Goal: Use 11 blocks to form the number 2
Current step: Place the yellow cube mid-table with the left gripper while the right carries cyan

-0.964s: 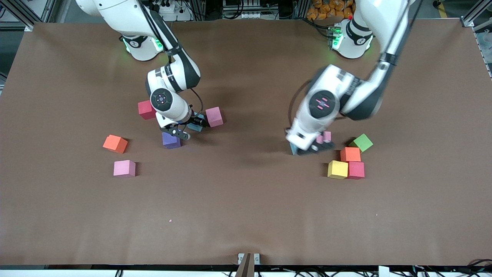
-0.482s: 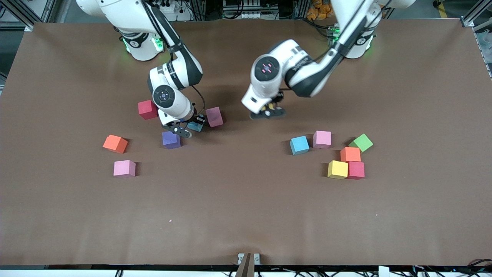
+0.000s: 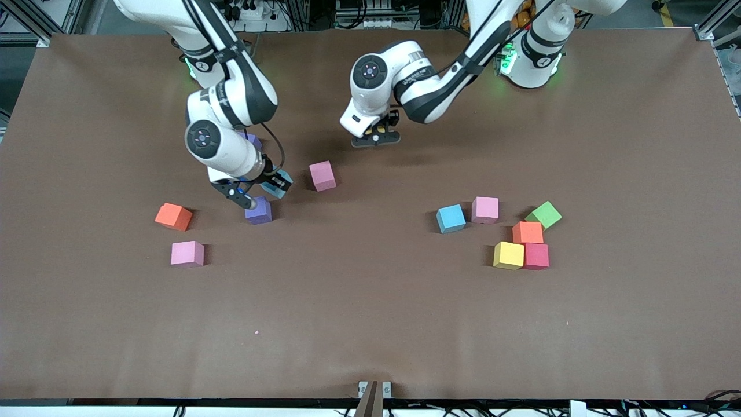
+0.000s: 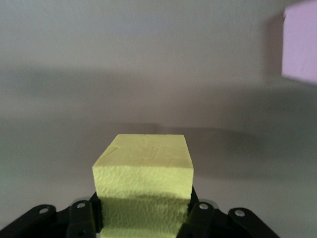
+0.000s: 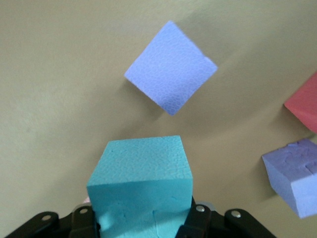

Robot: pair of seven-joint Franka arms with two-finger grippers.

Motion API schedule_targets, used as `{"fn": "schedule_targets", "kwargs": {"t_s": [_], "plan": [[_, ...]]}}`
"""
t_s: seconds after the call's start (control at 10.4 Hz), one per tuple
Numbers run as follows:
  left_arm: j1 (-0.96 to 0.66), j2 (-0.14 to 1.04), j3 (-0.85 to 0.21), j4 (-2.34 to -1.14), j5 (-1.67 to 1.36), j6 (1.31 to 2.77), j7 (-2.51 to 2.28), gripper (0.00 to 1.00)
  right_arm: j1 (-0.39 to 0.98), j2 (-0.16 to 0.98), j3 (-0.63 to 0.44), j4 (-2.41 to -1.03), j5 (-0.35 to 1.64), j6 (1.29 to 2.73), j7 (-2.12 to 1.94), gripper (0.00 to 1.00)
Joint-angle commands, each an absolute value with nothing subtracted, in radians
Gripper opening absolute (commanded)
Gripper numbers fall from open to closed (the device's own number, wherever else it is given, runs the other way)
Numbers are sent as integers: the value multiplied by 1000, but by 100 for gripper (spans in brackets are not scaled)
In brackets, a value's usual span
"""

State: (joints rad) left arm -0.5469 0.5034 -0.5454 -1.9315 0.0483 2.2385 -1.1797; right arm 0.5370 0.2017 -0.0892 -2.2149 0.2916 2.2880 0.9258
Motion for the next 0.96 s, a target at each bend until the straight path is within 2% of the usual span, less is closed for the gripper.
{"fn": "schedule_targets", "kwargs": {"t_s": [0.0, 0.29, 0.48, 0.58, 0.67, 0.87], "plan": [[-554, 496, -561, -2008, 52, 2301, -1204, 53, 538, 187, -83, -2212, 301, 2287, 1025, 7], [-566, 503, -561, -2089, 84, 2413, -1204, 54, 528, 173, -84, -2200, 299, 2276, 1066, 7], [-568, 506, -563, -2103, 132, 2416, -1224, 55, 528, 175, -84, -2181, 299, 2276, 1112, 7], [-568, 512, -563, -2102, 133, 2418, -1224, 62, 528, 175, -84, -2174, 299, 2275, 1133, 7], [-563, 506, -564, -2100, 133, 2416, -1232, 100, 529, 178, -83, -2175, 298, 2275, 1134, 7], [-542, 480, -577, -2094, 132, 2410, -1249, 100, 531, 176, -83, -2175, 298, 2273, 1137, 8]]}}
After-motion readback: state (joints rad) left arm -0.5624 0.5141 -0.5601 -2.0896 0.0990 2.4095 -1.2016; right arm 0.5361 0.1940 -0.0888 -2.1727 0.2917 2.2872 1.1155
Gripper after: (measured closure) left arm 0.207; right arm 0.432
